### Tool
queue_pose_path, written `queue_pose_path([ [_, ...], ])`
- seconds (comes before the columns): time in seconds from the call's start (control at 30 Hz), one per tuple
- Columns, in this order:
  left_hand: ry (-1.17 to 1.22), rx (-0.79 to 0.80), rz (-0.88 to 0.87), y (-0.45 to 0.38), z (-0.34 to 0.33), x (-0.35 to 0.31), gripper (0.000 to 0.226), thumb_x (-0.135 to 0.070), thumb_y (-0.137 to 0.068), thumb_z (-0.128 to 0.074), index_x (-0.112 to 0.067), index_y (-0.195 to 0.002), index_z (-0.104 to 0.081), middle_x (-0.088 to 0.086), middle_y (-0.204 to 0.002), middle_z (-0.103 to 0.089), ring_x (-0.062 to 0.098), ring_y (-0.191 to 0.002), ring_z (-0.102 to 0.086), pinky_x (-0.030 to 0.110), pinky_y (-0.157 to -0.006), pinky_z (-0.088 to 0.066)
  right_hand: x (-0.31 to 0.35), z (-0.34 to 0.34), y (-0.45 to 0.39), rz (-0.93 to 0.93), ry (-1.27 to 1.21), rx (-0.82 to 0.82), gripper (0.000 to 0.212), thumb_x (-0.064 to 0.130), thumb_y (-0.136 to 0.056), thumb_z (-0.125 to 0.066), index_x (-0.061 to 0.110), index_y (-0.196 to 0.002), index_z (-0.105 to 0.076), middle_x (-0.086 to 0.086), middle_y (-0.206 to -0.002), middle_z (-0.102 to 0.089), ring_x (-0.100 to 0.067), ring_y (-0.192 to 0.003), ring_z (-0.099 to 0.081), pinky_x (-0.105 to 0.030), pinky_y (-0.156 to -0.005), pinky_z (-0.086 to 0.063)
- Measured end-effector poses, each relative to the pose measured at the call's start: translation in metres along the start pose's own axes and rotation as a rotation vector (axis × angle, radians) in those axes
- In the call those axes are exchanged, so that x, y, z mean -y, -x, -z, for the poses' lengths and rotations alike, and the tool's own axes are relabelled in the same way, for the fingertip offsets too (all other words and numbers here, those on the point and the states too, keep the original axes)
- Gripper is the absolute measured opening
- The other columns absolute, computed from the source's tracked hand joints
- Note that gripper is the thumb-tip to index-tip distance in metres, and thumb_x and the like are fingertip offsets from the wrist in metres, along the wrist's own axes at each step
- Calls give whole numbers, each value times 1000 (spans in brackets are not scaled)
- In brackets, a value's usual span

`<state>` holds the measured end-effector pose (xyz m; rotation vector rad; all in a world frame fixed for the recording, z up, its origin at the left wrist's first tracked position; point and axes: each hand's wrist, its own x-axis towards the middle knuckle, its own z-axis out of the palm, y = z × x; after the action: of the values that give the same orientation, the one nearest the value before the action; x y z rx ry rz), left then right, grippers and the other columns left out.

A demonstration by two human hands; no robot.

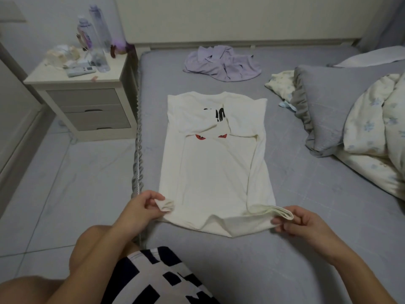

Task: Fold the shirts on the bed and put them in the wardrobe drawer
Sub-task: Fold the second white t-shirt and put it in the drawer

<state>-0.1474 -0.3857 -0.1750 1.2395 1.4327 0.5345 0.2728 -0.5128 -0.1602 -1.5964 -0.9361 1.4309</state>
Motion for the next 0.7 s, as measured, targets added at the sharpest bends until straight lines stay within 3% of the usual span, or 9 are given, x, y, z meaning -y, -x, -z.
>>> queue_pose_path([
  [0.07, -124, -120, -74, -5, -2, 3, 13, -17, -78, -80, -23, -85, -72, -1, -70, -63, 13, -66, -57, 28, -64, -44, 3, -1, -5, 102, 197, -65, 13, -9, -82, -68, 2, -89, -68, -7, -76, -73, -14, -67, -62, -14, -58, -46],
  [0.13, -191, -272, -182, -10, -3, 4, 7, -25, -85, -74, -28, -80, -71, -3, -79, -65, 11, -74, -59, 30, -69, -45, 4, -2, -11, 189, 344, -166, 14, -1, -82, -73, 11, -77, -69, -1, -71, -65, -8, -62, -54, -16, -57, -41],
  [0.23, 70, -405, -210, -16, -1, 3, 14, -21, -96, -60, -22, -82, -63, -10, -77, -67, 2, -71, -59, 15, -64, -47, 9, 0, -19, 289, 255, -268, 16, 1, -88, -67, 16, -84, -70, 1, -81, -68, -6, -70, -60, -16, -64, -46],
  [0.33, 219, -479, -190, -33, 2, -2, 14, -23, -99, -55, -17, -89, -62, -4, -75, -70, 5, -67, -60, 19, -60, -48, 22, 1, -38, 370, 116, -355, 18, 5, -94, -57, 17, -84, -65, 6, -72, -63, -3, -66, -55, -14, -60, -45],
  [0.47, 160, -558, -197, -86, 5, -36, 13, -29, -99, -55, -23, -89, -60, -3, -79, -68, 10, -69, -59, 28, -59, -46, 49, -1, -99, 416, 116, -508, 25, 2, -98, -52, 22, -88, -64, 10, -73, -63, 0, -64, -54, -13, -57, -44],
  [0.6, 89, -590, -267, -176, 17, -97, 13, -32, -99, -52, -22, -94, -58, -6, -81, -64, -4, -63, -58, 16, -53, -42, 104, 7, -194, 436, 199, -581, 29, 11, -98, -53, 34, -84, -64, 21, -75, -66, 10, -64, -55, -8, -58, -43],
  [0.7, 63, -611, -297, -257, 35, -147, 15, -31, -98, -53, -18, -94, -59, -6, -78, -61, -3, -62, -57, 16, -55, -43, 152, 24, -273, 452, 192, -604, 18, 25, -96, -55, 30, -83, -66, 11, -75, -64, -1, -68, -55, -21, -62, -46],
])
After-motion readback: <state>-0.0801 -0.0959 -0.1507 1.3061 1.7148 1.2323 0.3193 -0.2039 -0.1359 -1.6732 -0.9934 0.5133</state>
